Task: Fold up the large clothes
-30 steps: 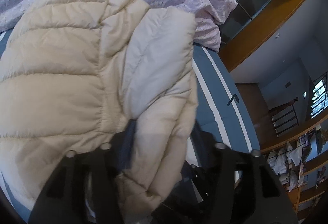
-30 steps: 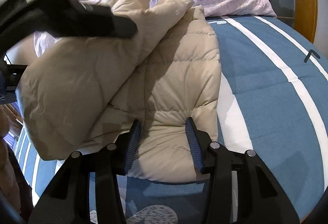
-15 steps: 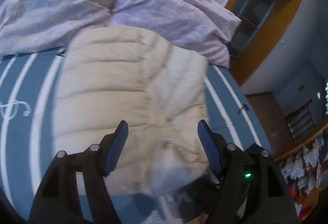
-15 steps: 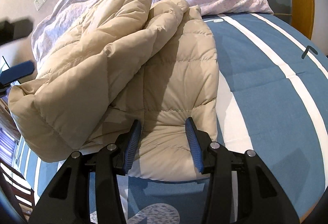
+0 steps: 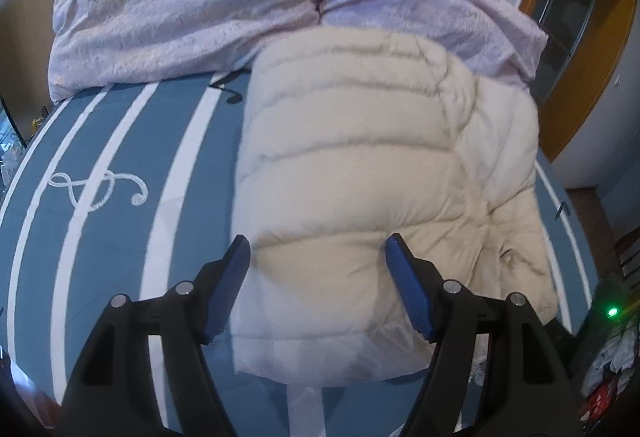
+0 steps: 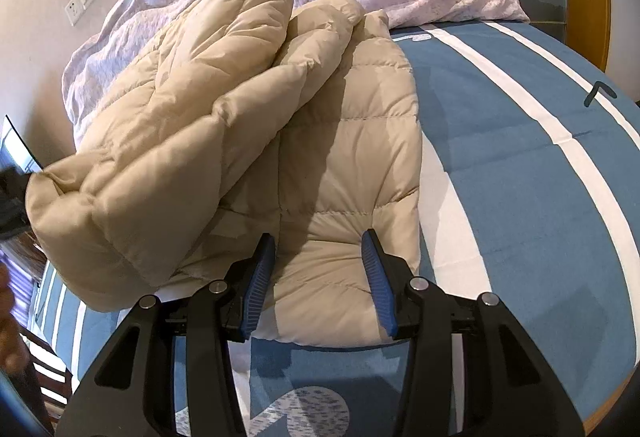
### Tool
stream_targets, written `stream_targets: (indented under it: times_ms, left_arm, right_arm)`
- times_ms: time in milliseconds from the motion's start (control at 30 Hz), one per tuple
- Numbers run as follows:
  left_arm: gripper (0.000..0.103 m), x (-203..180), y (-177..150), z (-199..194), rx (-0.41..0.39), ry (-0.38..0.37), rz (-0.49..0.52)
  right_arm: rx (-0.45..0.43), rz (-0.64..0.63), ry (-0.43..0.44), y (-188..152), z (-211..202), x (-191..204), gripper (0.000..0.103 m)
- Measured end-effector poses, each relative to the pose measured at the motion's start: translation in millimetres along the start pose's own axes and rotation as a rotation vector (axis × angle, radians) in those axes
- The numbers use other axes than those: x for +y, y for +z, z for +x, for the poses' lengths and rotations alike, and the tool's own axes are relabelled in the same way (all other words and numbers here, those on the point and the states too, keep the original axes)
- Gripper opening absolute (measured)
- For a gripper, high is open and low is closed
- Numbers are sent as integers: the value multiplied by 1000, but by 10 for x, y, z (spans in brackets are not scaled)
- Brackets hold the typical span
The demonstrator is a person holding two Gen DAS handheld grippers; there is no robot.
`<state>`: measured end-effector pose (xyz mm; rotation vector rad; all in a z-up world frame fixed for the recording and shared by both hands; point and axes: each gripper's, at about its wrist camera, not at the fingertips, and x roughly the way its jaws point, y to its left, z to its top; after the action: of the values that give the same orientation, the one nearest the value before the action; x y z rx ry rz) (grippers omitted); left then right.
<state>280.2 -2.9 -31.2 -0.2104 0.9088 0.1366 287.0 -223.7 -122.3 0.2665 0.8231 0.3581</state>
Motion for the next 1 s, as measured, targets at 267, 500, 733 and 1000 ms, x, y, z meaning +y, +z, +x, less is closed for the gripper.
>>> stream_targets:
  times_ms: [267,500,733,1000]
  left_arm:
    - [74,-416,-103,228,5,19,67]
    - [76,-605,-116,372,15,13,61]
    - [79,-728,-151,502,10,34,88]
    - [81,-755,-161,601,14,43,96]
  right_arm:
    - [-3,-3,7,6,-27,-47,46]
    - [-4,0,22,13,-25,-128,46]
    - [-4,-11,35,14,-29,-165,46]
    - [-17,14,-18,66,-159,-315,46]
